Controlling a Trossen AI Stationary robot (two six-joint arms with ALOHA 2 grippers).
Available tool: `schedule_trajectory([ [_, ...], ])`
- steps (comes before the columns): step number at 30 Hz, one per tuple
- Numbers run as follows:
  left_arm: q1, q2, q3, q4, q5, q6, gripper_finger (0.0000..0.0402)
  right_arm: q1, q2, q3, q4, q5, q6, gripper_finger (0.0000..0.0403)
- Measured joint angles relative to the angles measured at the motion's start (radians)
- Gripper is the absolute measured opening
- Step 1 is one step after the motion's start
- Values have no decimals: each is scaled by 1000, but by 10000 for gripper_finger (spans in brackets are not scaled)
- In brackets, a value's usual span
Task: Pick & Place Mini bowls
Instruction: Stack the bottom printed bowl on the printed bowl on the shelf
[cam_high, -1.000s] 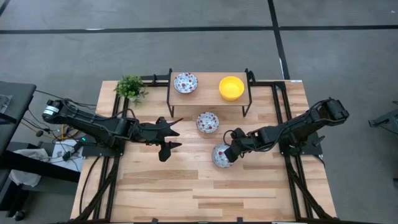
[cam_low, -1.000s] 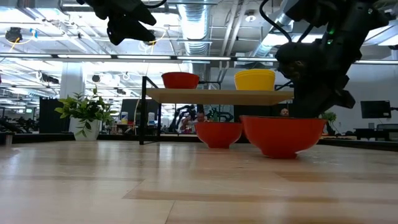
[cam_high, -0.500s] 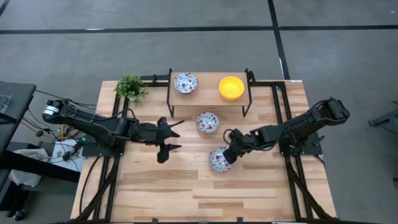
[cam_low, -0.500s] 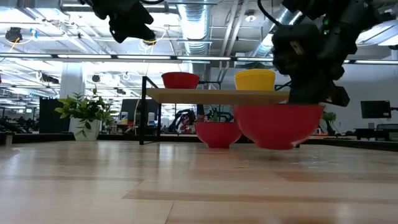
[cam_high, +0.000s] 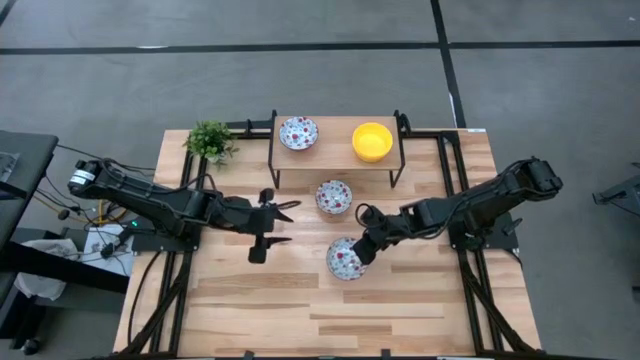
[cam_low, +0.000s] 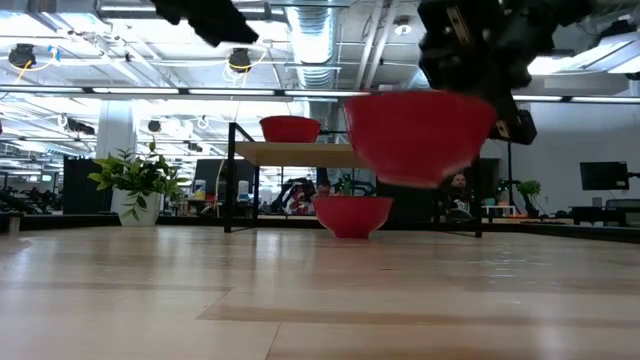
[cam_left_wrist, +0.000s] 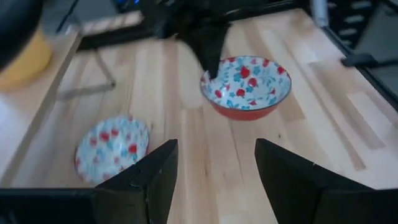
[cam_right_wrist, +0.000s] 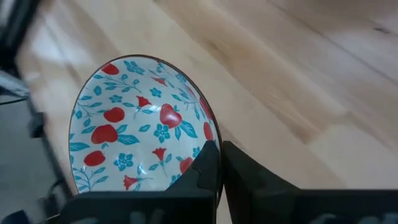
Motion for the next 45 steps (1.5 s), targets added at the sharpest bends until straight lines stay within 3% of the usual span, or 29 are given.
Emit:
schedule_trajectory([
  [6,0,0,0,80,96,230,213,-19,0,41,2,-23,-19,0],
  [12,-2,21,1,91,98,350,213,-47,0,68,2,-53,-48,0],
  [26,-65,246,0,246,73,579,213,-115,-1,77,3,-86,-85,0],
  [45,-14,327,21,285,79,578,213,-159,25,77,40,-114,-111,0],
])
